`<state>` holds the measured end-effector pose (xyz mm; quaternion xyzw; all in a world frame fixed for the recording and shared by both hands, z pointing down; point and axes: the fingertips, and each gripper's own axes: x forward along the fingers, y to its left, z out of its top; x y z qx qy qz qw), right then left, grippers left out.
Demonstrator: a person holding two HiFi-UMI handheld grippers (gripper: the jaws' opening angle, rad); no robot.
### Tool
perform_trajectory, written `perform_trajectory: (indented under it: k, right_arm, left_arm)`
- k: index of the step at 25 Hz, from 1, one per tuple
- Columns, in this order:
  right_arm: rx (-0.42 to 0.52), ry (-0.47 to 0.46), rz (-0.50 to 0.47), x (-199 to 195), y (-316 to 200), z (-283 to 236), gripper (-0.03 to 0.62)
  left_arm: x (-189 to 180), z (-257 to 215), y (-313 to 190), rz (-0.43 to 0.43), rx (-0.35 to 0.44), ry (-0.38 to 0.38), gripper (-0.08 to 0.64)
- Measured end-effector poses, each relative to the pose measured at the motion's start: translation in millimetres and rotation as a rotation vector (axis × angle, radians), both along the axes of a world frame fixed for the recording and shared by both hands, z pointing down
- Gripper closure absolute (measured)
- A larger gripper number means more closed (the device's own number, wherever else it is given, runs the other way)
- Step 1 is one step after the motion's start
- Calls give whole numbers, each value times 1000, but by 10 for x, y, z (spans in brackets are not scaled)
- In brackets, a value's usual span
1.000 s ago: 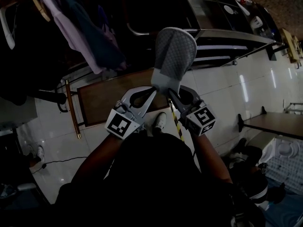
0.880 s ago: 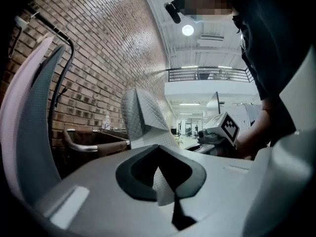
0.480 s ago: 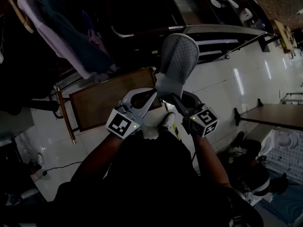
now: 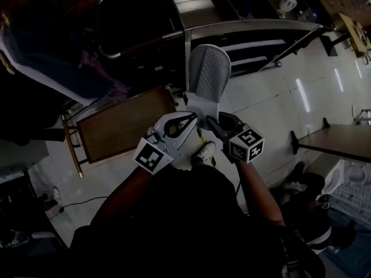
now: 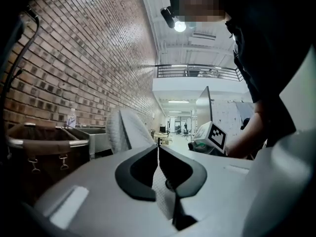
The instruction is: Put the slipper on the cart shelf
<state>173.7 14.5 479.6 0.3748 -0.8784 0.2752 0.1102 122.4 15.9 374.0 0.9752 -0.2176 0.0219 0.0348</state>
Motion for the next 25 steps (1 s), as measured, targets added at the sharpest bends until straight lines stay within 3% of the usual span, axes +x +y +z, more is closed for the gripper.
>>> perform_trajectory:
  k: [5,10,17,25]
  right_arm:
    - [-76,-24,-59,491,-7,216,531]
    - [-145,-43,-99,808,-92,429,531]
    - [-301,-89,-127,836,-365,810,531]
    - [-472,-49,-145,764,-854,1400,531]
  left_arm:
    - [575,34,-36,-37,-5,-26,548]
    - [911,100,-118,-46,7,-50,548]
    - [1004,234,-400,-34,4,-46,548]
    - [930,377,-924,-2,43,-36,548]
